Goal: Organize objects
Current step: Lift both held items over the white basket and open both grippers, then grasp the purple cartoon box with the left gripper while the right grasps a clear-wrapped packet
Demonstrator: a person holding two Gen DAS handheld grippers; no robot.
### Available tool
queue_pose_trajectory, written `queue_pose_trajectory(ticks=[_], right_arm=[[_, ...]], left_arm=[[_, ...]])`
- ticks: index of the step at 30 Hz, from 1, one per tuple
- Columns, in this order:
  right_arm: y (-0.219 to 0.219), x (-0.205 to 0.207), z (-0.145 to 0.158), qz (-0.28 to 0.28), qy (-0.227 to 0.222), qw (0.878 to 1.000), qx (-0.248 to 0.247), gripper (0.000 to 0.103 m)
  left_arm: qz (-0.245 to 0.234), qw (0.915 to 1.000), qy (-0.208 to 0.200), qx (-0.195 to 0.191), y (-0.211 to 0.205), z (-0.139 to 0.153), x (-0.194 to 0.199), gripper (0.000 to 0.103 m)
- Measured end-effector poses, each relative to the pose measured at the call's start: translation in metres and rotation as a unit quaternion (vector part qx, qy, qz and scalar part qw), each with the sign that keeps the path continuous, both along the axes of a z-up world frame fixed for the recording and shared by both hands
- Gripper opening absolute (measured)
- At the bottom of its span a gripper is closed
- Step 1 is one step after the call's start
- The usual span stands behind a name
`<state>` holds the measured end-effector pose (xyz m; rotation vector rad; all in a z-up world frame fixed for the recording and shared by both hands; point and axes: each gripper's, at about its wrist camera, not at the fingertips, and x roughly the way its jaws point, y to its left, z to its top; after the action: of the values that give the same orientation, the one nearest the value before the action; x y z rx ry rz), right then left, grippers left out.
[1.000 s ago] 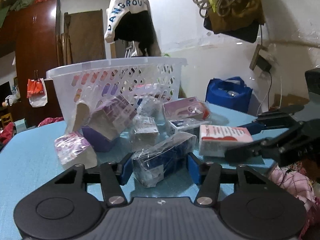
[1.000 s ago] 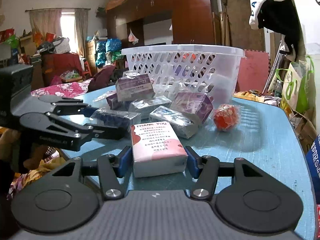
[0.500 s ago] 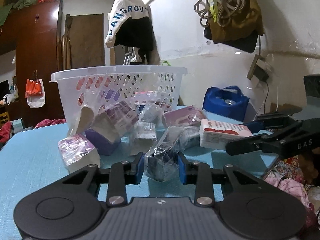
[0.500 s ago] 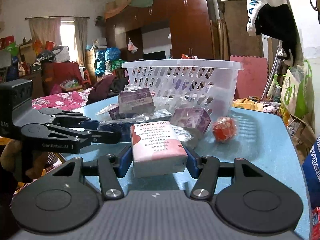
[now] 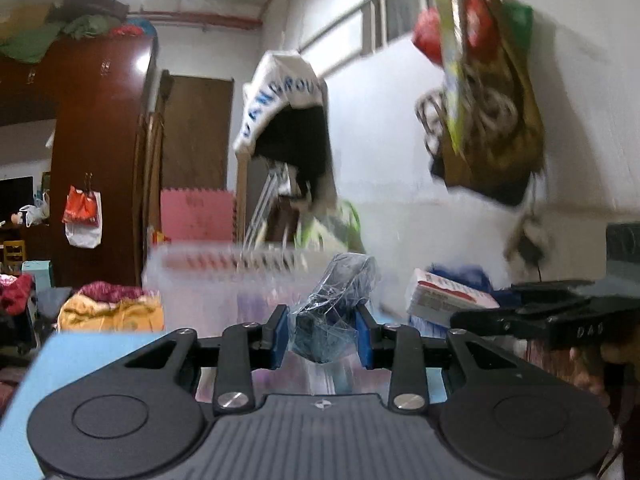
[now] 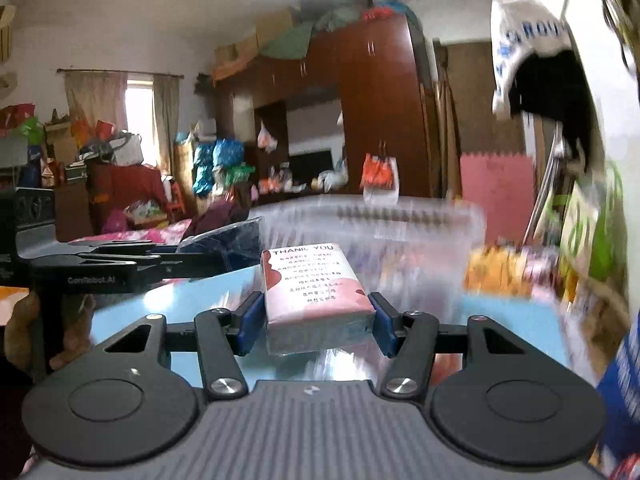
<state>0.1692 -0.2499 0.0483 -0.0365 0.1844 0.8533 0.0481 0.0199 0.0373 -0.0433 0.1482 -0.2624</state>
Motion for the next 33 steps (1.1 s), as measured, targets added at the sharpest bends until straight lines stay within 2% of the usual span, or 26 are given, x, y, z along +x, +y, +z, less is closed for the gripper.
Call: queue_pose_trajectory(ticks=[2, 4, 6, 8, 9, 10, 11, 12, 14, 16, 18, 21, 23, 27, 29, 33], right_arm=[[0.016, 0.023, 0.024, -0.016, -0.009, 1.0, -0.006, 0.059], [0.037, 0.054, 0.043, -0.031, -0.001, 0.999, -0.018, 0.059], [0.054, 0.076, 0.051, -0.049, 0.007, 0.998, -0.039, 0.059], [0.067, 0.095, 0.053, -0.062, 0.016, 0.997, -0.046, 0.06], [0.071, 0.099, 0.051, -0.066, 0.014, 0.997, -0.048, 0.061], [0.075, 0.102, 0.049, -0.073, 0.01, 0.996, -0.054, 0.07], [0.081, 0.106, 0.047, -0.081, 0.012, 0.994, -0.068, 0.081], [0.082, 0.106, 0.045, -0.083, 0.013, 0.994, -0.073, 0.098], [0.074, 0.098, 0.042, -0.083, 0.015, 0.995, -0.061, 0.098], [0.057, 0.085, 0.039, -0.068, 0.026, 0.996, -0.041, 0.1], [0.045, 0.072, 0.036, -0.059, 0.03, 0.997, -0.03, 0.103], [0.031, 0.049, 0.02, -0.074, 0.027, 0.997, -0.021, 0.103], [0.024, 0.042, 0.002, -0.08, 0.051, 0.995, -0.026, 0.103], [0.023, 0.032, -0.046, -0.089, 0.134, 0.986, -0.042, 0.103], [0.029, 0.032, -0.058, -0.067, 0.149, 0.985, -0.061, 0.103], [0.051, 0.036, -0.074, -0.093, 0.156, 0.977, -0.109, 0.102]], left_arm=[[0.025, 0.9997, -0.002, -0.005, 0.005, 0.025, 0.029, 0.038], [0.036, 0.9991, 0.018, -0.014, 0.01, 0.042, 0.061, 0.038], [0.06, 0.9976, 0.031, -0.018, 0.013, 0.052, 0.09, 0.038], [0.06, 0.9959, 0.064, -0.021, 0.014, 0.055, 0.117, 0.04], [0.061, 0.9949, 0.076, -0.025, 0.014, 0.053, 0.125, 0.046], [0.069, 0.9941, 0.082, -0.018, 0.012, 0.051, 0.133, 0.054], [0.087, 0.9924, 0.087, -0.006, 0.009, 0.048, 0.14, 0.071], [0.106, 0.9904, 0.089, 0.005, 0.006, 0.045, 0.143, 0.075], [0.121, 0.9886, 0.089, 0.009, 0.007, 0.04, 0.139, 0.075], [0.109, 0.9913, 0.074, -0.004, 0.011, 0.04, 0.123, 0.077], [0.099, 0.9921, 0.075, -0.017, 0.013, 0.04, 0.107, 0.08], [0.1, 0.9924, 0.072, -0.003, 0.011, 0.034, 0.083, 0.082], [0.094, 0.9928, 0.072, 0.014, 0.011, 0.018, 0.061, 0.087], [0.102, 0.9862, 0.13, 0.008, 0.024, -0.023, 0.039, 0.087], [0.106, 0.9823, 0.154, 0.007, 0.03, -0.042, 0.036, 0.087], [0.135, 0.9732, 0.184, 0.03, 0.036, -0.059, 0.054, 0.087]])
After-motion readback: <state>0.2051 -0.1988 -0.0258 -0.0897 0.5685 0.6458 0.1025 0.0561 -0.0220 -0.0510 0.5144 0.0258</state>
